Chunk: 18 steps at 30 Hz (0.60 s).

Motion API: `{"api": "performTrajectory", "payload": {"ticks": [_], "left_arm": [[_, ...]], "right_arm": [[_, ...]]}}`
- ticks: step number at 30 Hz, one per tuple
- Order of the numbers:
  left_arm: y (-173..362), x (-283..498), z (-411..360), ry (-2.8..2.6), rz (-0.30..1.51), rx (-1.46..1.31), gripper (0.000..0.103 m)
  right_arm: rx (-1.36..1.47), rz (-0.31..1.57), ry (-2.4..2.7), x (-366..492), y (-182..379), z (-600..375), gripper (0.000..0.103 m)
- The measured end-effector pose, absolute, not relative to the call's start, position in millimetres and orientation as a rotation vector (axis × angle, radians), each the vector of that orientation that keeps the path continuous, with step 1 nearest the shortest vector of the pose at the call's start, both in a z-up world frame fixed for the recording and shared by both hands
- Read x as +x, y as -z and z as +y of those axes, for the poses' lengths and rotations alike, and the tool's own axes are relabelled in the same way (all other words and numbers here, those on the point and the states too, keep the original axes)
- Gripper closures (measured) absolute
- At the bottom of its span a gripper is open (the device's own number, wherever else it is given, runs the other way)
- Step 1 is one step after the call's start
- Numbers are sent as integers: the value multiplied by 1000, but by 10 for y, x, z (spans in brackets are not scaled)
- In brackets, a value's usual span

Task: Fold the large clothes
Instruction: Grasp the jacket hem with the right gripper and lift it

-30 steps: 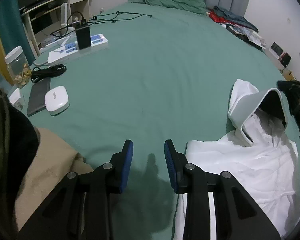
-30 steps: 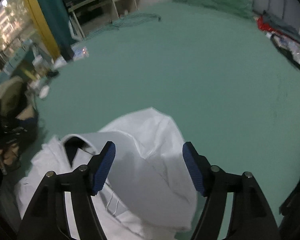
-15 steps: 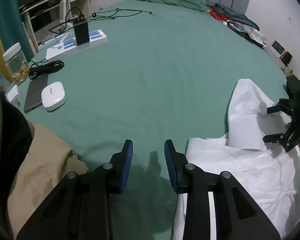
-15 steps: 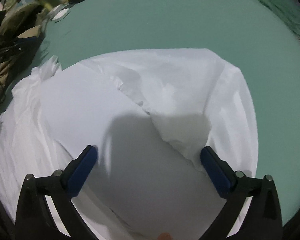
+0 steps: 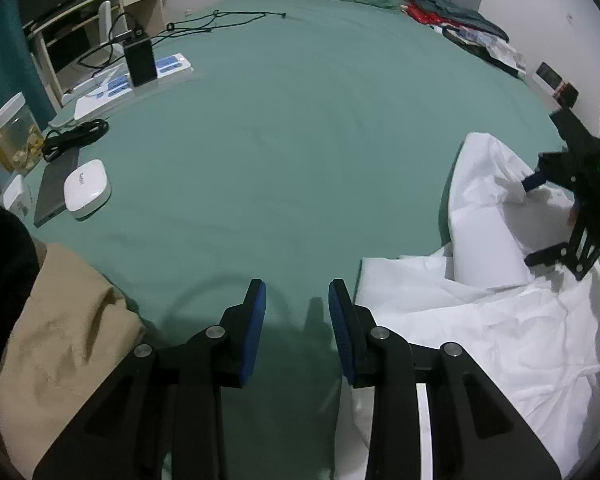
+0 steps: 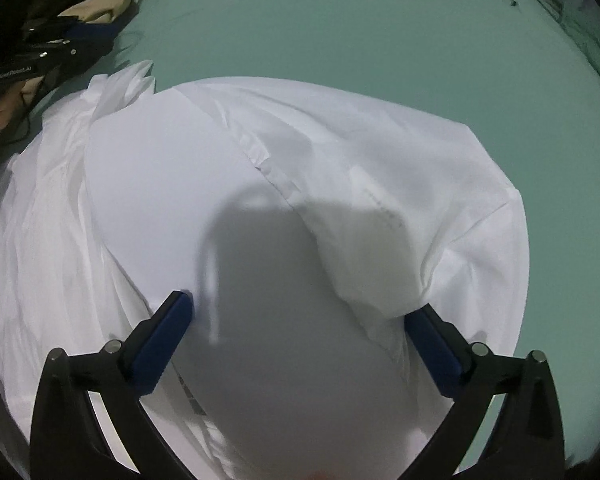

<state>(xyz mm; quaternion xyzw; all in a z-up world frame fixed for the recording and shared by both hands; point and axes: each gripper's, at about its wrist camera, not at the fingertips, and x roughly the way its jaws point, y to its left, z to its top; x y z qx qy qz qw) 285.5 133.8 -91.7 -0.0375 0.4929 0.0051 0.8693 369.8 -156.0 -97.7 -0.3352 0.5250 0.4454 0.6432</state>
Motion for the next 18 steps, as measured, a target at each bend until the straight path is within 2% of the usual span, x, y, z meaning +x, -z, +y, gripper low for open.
{"api": "performTrajectory", "payload": {"ticks": [2,4,5,6,7,9,12,16,18], "left_arm": [[941,2857,1326,-4,1035,-75,68],[966,2861,1316,-2,1042,-73,68],[973,2860,1314,-2,1044,-74,68],[977,2857,1314,0,1047,-76,68],[971,2854,1314,2,1048,-79,68],[936,2844,1307,4,1041,-82,68],[856,2823,1299,11,1022,-86,68],[790,2798,1298,18,1009,-92,68],[749,2780,1296,23,1001,-98,68]], "right_arm": [[-754,1220,-1000,3691,978,-1553,2],[-763,1201,-1000,3663,941,-1564,13],[-750,1187,-994,3650,905,-1660,25],[-738,1174,-991,3642,869,-1692,42],[-736,1153,-973,3628,829,-1721,49],[-766,1106,-931,3575,755,-1750,72],[-841,1068,-892,3447,682,-1726,84],[-914,984,-824,3228,546,-1648,86],[-972,884,-734,3075,435,-1601,87]]}}
